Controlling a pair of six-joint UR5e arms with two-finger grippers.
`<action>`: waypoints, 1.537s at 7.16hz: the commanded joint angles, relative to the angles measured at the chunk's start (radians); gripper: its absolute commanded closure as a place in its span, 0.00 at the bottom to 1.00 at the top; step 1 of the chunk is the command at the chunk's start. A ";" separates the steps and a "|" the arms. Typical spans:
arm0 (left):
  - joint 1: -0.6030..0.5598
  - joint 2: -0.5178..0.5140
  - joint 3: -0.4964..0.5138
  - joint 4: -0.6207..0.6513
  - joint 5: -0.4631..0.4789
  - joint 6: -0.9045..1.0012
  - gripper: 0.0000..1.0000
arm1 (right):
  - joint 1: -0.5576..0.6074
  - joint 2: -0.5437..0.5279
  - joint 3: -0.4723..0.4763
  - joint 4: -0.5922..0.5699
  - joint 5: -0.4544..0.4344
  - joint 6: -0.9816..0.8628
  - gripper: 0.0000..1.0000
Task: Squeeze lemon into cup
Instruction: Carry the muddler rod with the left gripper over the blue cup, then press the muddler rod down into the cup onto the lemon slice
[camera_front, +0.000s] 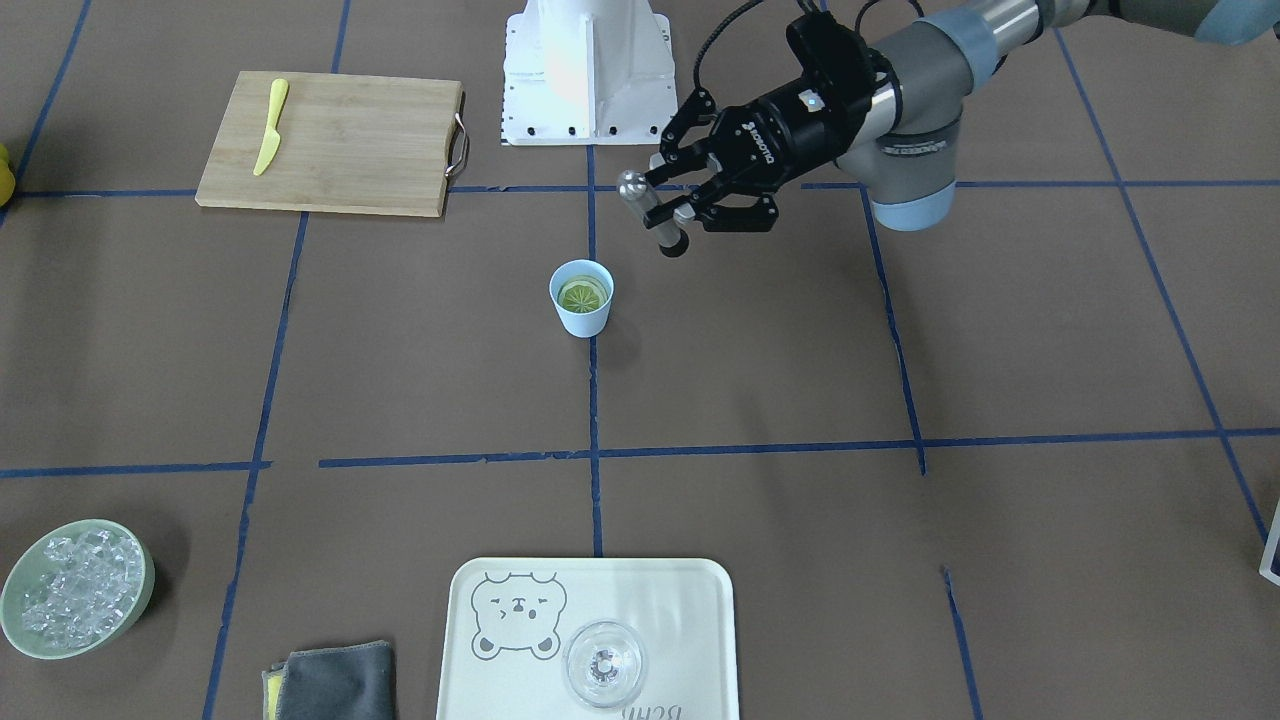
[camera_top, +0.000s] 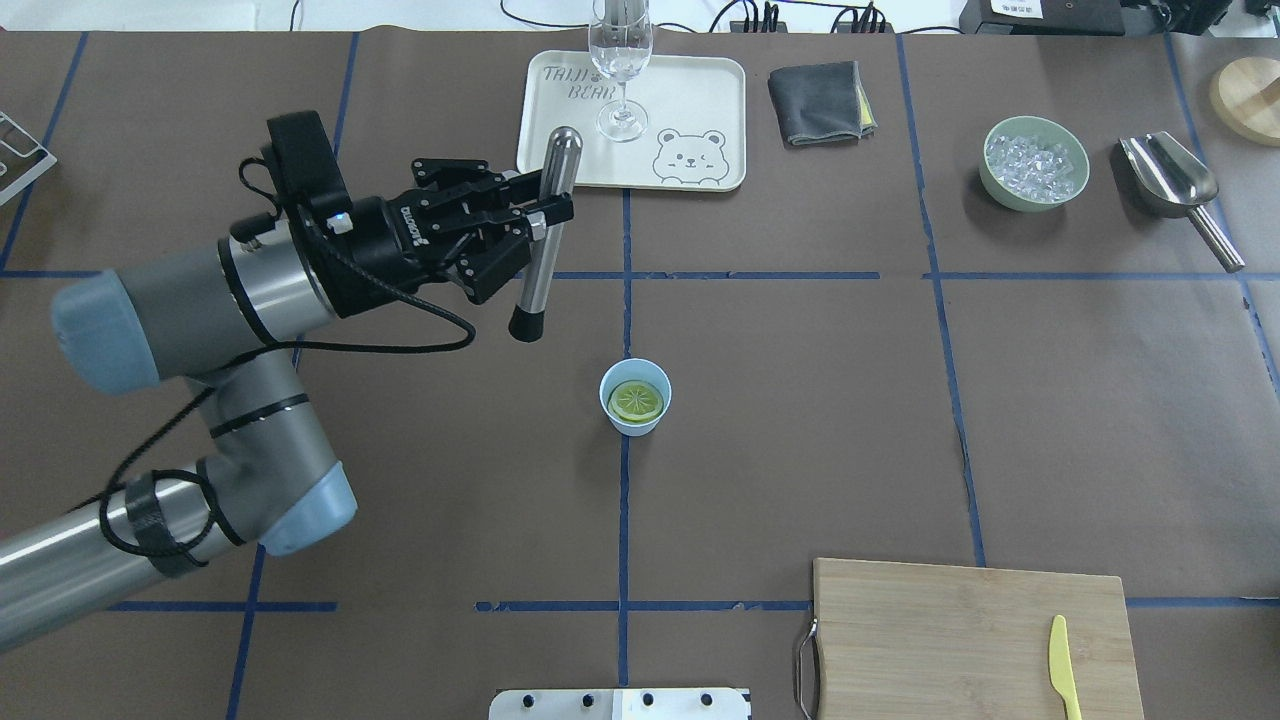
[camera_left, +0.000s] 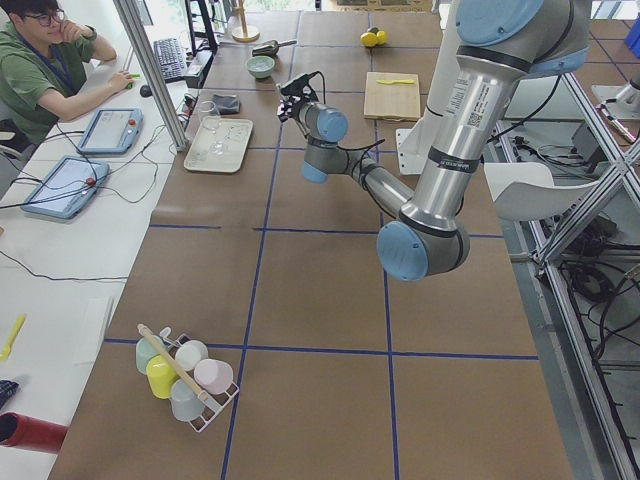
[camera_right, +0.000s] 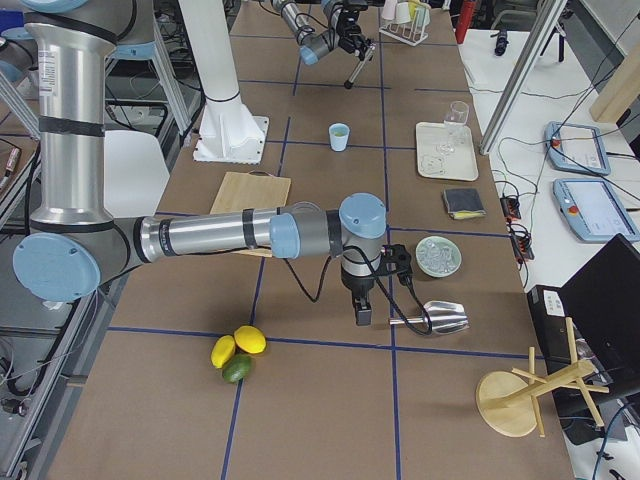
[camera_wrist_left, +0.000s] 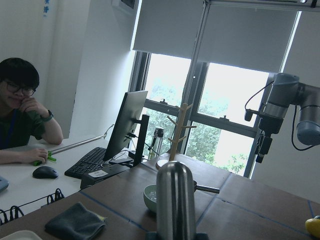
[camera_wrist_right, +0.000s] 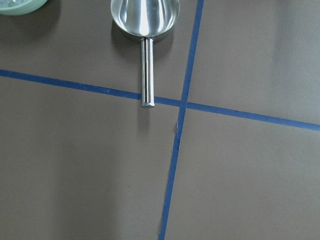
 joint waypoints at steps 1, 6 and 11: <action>0.116 -0.024 0.123 -0.185 0.149 0.132 1.00 | 0.000 -0.001 0.001 0.000 0.000 0.000 0.00; 0.224 -0.135 0.286 -0.241 0.309 0.216 1.00 | 0.000 -0.009 0.004 0.000 0.002 -0.002 0.00; 0.258 -0.152 0.332 -0.234 0.372 0.217 1.00 | 0.000 -0.009 0.002 0.000 0.000 -0.002 0.00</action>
